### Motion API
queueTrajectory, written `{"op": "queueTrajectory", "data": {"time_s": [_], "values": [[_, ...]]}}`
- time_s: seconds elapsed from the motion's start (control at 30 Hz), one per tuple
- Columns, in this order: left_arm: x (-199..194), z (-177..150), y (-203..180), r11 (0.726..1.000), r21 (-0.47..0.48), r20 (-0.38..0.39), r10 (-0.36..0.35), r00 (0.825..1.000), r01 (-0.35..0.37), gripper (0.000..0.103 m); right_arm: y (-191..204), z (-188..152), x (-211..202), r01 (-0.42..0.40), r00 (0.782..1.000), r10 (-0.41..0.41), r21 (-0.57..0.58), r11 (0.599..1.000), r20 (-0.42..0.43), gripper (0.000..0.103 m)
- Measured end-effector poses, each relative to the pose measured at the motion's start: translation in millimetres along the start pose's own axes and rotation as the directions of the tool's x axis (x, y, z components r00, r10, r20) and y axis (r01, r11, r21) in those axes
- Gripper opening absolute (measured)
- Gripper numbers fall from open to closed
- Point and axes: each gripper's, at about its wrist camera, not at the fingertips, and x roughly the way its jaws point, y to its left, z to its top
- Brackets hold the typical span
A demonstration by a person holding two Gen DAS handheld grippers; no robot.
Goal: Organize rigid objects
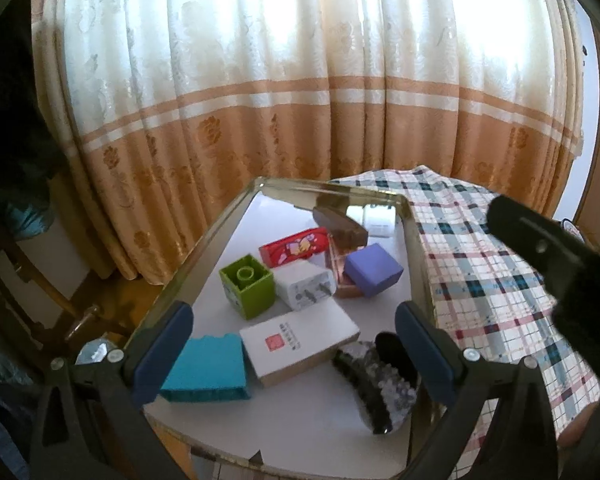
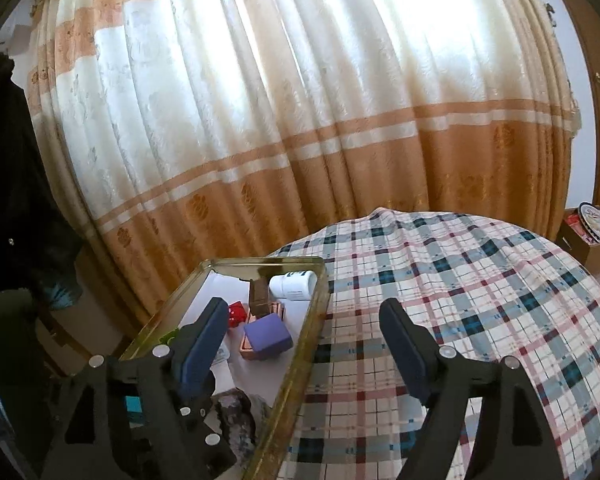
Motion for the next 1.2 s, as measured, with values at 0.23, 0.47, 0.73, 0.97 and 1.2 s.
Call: {"op": "queueTrajectory", "data": {"time_s": [0.23, 0.47, 0.73, 0.97, 1.2], "values": [[-6, -15, 1, 1.000, -0.015, -0.018, 0.002, 1.000, -0.002, 0.102, -5, -9, -10, 0.009, 1.000, -0.009, 0.015, 1.000, -0.014, 0.080], [-18, -25, -1, 1.000, -0.011, -0.027, 0.006, 1.000, -0.006, 0.102, -4, -22, -27, 0.024, 1.000, -0.024, 0.020, 1.000, -0.020, 0.080], [-43, -32, -1, 1.000, -0.014, -0.041, -0.011, 0.999, 0.010, 0.102, -1, -28, -51, 0.022, 0.999, -0.021, 0.045, 0.999, -0.025, 0.085], [-76, -32, 4, 1.000, -0.006, 0.010, -0.006, 1.000, 0.006, 0.102, 11, -30, -78, 0.015, 1.000, -0.015, 0.036, 0.999, 0.007, 0.085], [-101, -35, 15, 1.000, -0.023, 0.035, -0.004, 0.999, 0.005, 0.102, 21, -30, -108, 0.026, 0.998, -0.028, 0.032, 0.999, 0.060, 0.091]]}}
